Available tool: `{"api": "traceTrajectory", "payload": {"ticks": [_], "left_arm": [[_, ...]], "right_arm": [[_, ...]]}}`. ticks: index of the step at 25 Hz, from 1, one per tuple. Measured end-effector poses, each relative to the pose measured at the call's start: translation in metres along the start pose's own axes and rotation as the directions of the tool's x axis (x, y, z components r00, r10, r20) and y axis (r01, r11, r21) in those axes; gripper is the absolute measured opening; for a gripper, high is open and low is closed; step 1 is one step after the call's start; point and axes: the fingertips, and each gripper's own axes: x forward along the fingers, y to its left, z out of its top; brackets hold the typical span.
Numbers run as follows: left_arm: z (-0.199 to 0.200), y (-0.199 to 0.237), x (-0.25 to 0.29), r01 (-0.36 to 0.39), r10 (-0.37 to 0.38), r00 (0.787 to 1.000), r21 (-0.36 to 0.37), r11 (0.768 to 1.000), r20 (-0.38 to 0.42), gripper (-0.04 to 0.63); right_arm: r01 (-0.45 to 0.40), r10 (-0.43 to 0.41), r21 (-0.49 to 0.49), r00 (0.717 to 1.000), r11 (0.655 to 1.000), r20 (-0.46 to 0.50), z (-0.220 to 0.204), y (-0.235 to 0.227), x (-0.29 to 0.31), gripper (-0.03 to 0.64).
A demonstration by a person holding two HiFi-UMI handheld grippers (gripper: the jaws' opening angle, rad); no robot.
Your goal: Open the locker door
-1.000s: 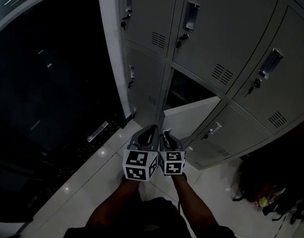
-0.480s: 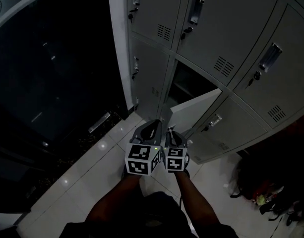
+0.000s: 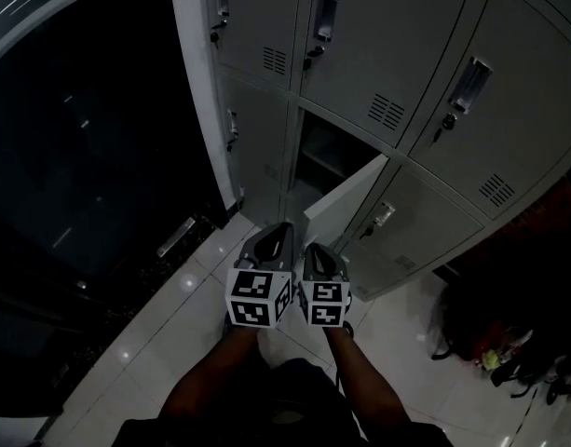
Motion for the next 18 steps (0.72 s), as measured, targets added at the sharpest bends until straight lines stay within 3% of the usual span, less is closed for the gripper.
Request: {"api": "traceTrajectory", "payload": {"ticks": [18], "left_arm": [[0.032, -0.058, -0.05, 0.005, -0.005, 1.0, 0.022, 1.0, -0.014, 0.005]], "right_arm": [[-0.049, 0.046, 0.011, 0.987, 0.999, 0.151, 0.089, 0.015, -0.11, 0.002]]}}
